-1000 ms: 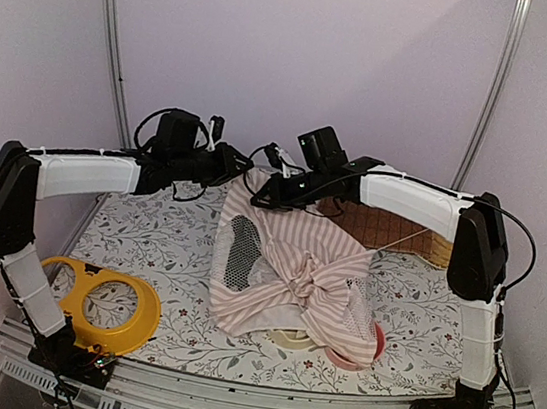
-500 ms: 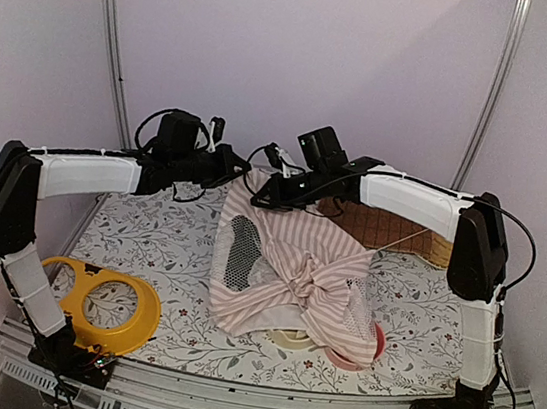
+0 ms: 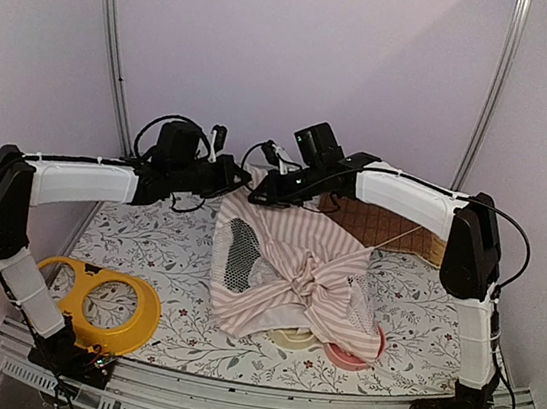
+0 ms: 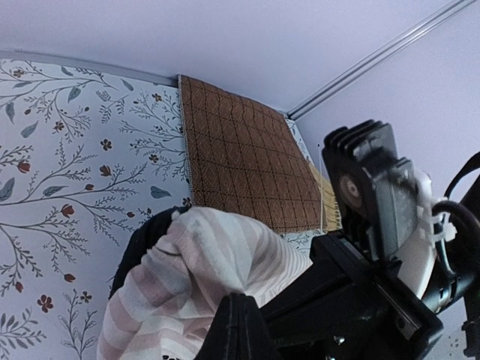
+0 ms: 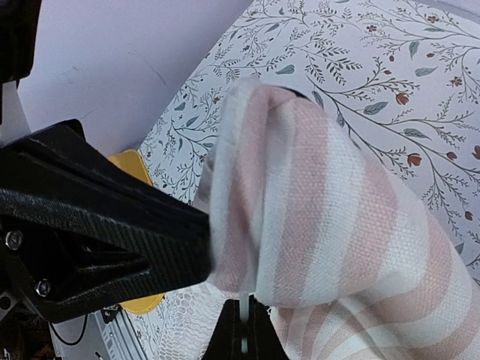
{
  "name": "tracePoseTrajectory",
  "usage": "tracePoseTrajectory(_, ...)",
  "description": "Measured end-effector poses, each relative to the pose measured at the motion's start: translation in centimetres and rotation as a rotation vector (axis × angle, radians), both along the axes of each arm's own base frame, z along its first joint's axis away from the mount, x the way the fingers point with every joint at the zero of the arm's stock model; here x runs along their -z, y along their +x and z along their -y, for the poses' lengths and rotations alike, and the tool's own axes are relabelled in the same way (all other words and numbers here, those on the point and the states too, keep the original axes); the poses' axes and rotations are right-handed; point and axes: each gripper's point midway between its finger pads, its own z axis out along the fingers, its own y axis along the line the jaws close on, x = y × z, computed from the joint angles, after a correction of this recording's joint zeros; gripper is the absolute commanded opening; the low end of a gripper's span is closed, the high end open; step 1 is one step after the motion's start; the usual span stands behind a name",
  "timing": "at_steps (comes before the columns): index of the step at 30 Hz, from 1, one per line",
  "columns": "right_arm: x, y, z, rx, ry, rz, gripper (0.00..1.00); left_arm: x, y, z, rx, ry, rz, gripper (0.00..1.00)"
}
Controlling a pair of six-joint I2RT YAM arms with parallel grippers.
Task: Set up the pet tent
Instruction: Pick up the tent pole from the tent.
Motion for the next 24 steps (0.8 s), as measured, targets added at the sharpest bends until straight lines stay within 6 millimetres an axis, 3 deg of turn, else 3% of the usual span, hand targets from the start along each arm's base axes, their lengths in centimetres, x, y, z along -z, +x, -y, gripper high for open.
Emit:
tracePoseTrajectory(10,1.1,0.4,-0.5,-0.002,-0.013,-0.012,0.0,1.5,-0.3,-0.6,-0.029,-0.013,-0.006,0.0)
tracePoseTrajectory(19,1.6,1.2,0.2,0.032,-0.054,0.022,0.39,5.5,1.7,-0.5,-0.04,-0.02,-0.081,0.0)
tracePoseTrajectory(24,3.0,1.1,1.1,0.049,-0.11,0.017,0.58,7.3,2.4,-0.7,-0.047,-0.016,-0.12,0.0)
